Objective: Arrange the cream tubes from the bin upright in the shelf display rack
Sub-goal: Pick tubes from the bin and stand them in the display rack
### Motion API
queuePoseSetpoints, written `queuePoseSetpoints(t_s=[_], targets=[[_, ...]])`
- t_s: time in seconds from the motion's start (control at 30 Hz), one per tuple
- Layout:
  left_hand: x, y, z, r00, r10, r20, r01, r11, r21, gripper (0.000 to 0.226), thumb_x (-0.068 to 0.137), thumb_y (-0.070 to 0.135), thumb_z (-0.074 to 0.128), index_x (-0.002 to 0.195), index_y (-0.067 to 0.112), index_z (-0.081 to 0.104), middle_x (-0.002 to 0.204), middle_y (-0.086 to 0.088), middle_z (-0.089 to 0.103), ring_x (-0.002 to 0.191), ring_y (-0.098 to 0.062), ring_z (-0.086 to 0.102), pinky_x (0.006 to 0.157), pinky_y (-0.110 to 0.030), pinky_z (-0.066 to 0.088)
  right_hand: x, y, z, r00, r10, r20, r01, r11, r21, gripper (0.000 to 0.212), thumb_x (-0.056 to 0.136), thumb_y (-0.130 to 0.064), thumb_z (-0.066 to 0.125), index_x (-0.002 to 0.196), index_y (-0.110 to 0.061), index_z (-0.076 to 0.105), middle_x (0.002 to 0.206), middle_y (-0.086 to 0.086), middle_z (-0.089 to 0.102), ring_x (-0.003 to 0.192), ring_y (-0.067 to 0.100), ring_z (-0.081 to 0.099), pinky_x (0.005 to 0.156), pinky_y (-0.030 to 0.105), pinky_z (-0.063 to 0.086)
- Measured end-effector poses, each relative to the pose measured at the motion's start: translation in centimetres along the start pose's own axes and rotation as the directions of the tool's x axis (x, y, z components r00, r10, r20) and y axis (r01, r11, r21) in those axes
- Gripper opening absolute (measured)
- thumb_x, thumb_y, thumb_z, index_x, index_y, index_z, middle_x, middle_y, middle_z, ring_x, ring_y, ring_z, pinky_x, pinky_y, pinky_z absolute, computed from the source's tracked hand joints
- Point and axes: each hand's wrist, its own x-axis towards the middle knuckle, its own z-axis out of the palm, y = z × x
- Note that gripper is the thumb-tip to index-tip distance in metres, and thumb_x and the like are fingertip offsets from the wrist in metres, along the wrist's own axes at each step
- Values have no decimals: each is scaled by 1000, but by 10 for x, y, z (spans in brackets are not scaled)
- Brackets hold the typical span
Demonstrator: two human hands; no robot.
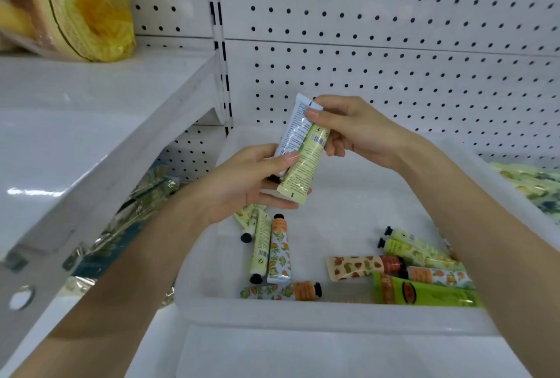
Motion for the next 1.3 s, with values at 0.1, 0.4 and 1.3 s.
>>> queuePoseSetpoints(t_s=[0.1, 0.4, 1.3], targets=[[0, 0, 0, 1000, 27, -9, -26, 996, 87, 35, 80, 31, 61, 112, 18, 63, 100, -9, 73, 98, -23, 70, 79, -32, 57, 0, -3, 7, 999, -33, 19, 34, 999, -11, 18, 95, -26, 54, 82, -16, 62, 67, 0, 63, 50, 13, 52, 44, 19, 42], [-7, -2, -3, 990, 97, -99, -93, 995, 47, 23, 83, 19, 62, 105, 12, 65, 96, -11, 74, 91, -22, 71, 76, -31, 59, 0, -7, 20, 995, -85, 49, 85, 996, 14, 18, 96, -25, 52, 97, -10, 62, 77, 2, 66, 57, 16, 59, 51, 23, 49], [-25, -19, -18, 824, 379, -422, -360, 924, 127, 14, 92, 12, 58, 104, 17, 63, 93, -6, 73, 87, -17, 71, 74, -27, 57, 20, 90, 70, 777, 457, 433, -376, 888, -264, 29, 85, -21, 69, 108, -9, 57, 105, 9, 62, 92, 19, 66, 82, 30, 55]])
